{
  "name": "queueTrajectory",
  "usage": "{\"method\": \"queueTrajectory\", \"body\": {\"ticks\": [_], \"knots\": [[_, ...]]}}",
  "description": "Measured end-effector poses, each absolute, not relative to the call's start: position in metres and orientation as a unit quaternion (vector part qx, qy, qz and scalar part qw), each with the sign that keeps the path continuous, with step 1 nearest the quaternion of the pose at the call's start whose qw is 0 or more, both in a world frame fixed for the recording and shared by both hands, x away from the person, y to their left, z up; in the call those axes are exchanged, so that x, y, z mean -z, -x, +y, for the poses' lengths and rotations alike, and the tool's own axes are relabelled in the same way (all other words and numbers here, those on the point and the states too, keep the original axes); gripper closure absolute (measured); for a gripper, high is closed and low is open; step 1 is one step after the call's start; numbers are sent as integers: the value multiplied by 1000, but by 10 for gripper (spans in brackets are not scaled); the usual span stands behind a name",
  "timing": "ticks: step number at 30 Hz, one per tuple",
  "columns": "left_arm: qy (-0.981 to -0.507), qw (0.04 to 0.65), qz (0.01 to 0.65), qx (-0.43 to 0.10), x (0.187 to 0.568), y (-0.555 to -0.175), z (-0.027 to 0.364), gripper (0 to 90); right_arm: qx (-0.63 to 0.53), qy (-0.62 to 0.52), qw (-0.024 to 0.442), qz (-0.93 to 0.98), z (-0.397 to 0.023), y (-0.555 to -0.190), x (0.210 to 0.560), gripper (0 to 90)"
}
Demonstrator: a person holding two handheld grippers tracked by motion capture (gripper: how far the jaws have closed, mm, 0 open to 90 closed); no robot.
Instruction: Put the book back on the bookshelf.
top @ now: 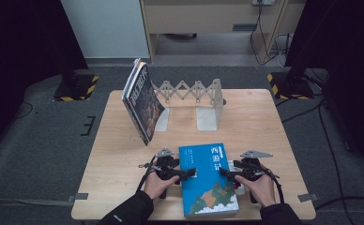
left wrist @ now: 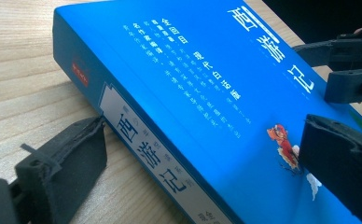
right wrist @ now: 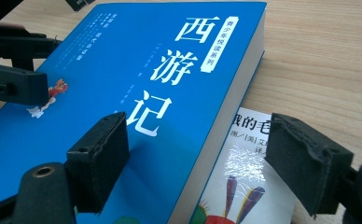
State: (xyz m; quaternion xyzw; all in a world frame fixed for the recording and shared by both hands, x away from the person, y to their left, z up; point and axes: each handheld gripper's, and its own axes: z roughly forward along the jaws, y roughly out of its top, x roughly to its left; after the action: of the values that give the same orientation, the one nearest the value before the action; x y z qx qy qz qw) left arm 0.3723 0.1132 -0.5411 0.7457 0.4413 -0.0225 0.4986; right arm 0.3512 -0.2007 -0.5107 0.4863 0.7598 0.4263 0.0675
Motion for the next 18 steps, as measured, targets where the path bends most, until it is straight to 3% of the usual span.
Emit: {"method": "queueTrajectory", "body": {"ticks": [18], "knots": [[-736,502,454,12,542,-370,110,0,-443,-497,53,744,-196,-354,517,211]]}}
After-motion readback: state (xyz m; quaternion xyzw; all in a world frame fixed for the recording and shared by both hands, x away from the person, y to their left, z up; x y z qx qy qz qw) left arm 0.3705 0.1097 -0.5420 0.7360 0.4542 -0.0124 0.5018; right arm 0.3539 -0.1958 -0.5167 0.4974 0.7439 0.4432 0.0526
